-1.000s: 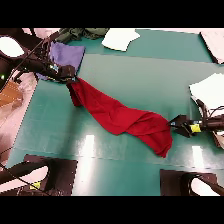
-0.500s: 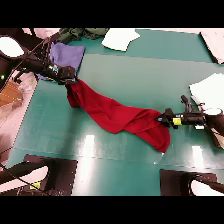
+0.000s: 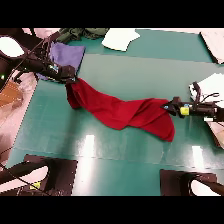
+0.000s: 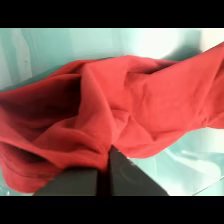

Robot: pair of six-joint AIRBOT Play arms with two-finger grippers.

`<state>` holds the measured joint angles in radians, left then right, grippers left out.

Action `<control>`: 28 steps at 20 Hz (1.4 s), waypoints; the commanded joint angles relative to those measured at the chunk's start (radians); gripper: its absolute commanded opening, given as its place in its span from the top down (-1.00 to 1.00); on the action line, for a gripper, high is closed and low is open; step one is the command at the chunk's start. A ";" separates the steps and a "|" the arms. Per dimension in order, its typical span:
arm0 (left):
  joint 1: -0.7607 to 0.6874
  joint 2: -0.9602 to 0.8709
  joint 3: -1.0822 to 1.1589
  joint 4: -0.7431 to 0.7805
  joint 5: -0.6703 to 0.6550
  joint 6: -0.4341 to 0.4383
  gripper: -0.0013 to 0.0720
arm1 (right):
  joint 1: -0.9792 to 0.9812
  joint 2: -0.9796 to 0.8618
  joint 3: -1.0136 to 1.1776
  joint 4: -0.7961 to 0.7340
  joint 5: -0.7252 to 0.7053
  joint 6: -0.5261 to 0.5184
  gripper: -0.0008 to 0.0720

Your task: Fold the shirts.

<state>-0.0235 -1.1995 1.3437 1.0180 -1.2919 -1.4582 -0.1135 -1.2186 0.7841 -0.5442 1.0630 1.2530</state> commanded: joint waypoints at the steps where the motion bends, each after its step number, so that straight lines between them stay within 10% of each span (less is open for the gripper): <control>1: 0.001 0.001 0.000 0.000 0.024 0.000 0.88 | -0.011 0.050 0.047 -0.097 0.002 0.035 0.92; 3: 0.001 0.001 0.000 0.001 0.025 0.000 0.88 | -0.011 0.066 0.080 -0.140 0.001 0.050 0.87; 5: 0.001 0.001 0.000 0.000 0.019 0.000 0.88 | -0.010 0.059 0.103 -0.140 0.001 0.057 0.30; 7: 0.001 0.001 0.001 0.000 0.013 0.000 0.88 | -0.010 0.023 0.123 -0.137 0.005 0.060 0.78; 12: 0.001 0.001 0.001 0.000 -0.006 0.000 0.88 | 0.006 -0.066 0.134 -0.139 0.062 0.064 0.91; 16: 0.001 0.001 0.000 0.000 -0.002 0.008 0.88 | -0.060 -0.068 0.118 -0.224 0.140 0.121 -0.16; 28: 0.001 0.001 0.000 0.000 -0.008 0.019 0.88 | -0.128 -0.163 -0.095 0.154 -0.092 -0.118 -0.29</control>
<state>-0.0235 -1.1999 1.3437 1.0180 -1.2915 -1.4414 -0.2821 -1.3270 0.6941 -0.5163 1.0420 1.2060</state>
